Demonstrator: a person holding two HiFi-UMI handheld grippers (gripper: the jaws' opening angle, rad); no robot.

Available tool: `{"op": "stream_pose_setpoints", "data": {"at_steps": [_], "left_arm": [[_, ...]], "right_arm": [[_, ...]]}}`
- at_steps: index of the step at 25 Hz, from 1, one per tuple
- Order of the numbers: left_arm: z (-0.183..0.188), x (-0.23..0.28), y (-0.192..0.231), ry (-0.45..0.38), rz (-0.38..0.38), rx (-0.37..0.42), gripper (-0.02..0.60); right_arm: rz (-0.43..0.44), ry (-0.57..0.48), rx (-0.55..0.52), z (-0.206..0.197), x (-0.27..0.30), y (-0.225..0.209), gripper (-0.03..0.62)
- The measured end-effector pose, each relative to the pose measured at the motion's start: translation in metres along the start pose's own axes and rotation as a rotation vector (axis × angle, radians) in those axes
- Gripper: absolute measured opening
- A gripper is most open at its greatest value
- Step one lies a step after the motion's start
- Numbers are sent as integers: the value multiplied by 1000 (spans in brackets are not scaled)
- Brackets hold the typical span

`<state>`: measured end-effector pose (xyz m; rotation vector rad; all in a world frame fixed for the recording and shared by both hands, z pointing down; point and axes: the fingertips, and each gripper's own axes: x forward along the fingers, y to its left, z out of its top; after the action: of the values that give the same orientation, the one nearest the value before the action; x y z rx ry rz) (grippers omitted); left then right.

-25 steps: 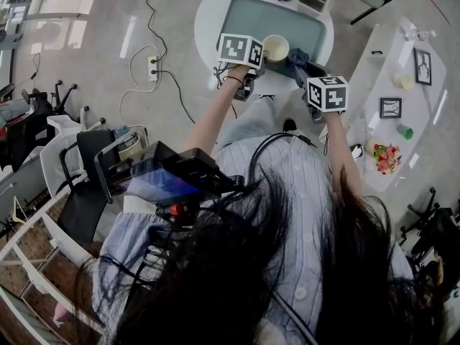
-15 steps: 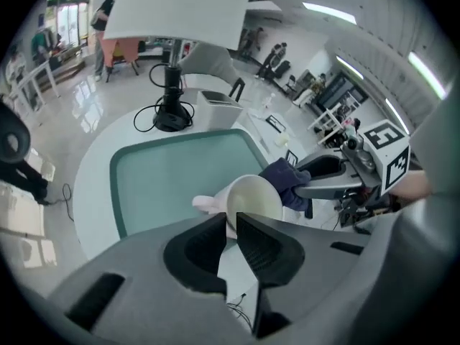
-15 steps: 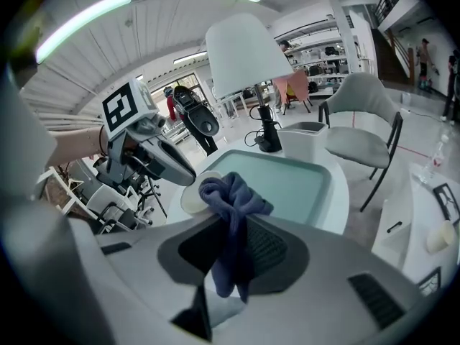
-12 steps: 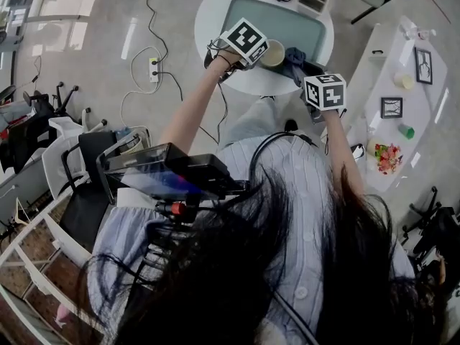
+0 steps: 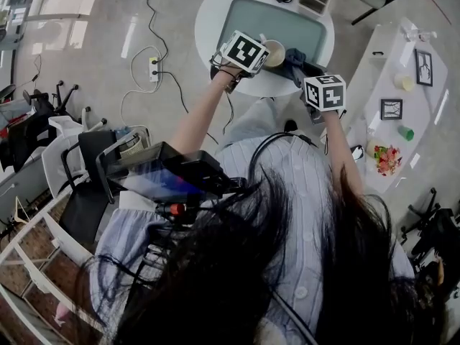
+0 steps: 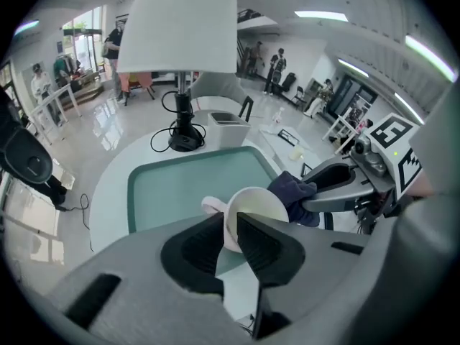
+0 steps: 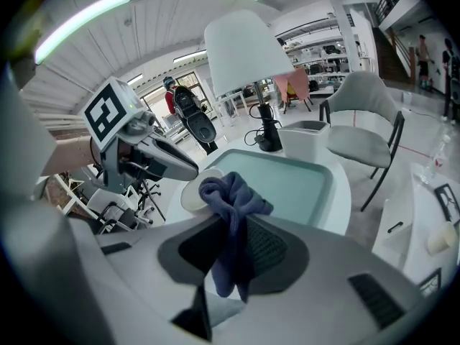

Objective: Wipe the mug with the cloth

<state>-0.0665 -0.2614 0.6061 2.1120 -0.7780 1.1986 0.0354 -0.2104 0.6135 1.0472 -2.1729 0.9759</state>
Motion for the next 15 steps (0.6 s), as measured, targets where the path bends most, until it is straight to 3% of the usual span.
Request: {"op": "stream_pose_setpoints", "data": {"at_steps": [10,15], "left_arm": [[-28,-12,-20,-133,-38,-411,57],[-34,-6,-21,-152,9,-503,58]], "right_arm": [[9,10,-1,2,6,-4,106],[13,12,-1,2,7,-5,106]]}}
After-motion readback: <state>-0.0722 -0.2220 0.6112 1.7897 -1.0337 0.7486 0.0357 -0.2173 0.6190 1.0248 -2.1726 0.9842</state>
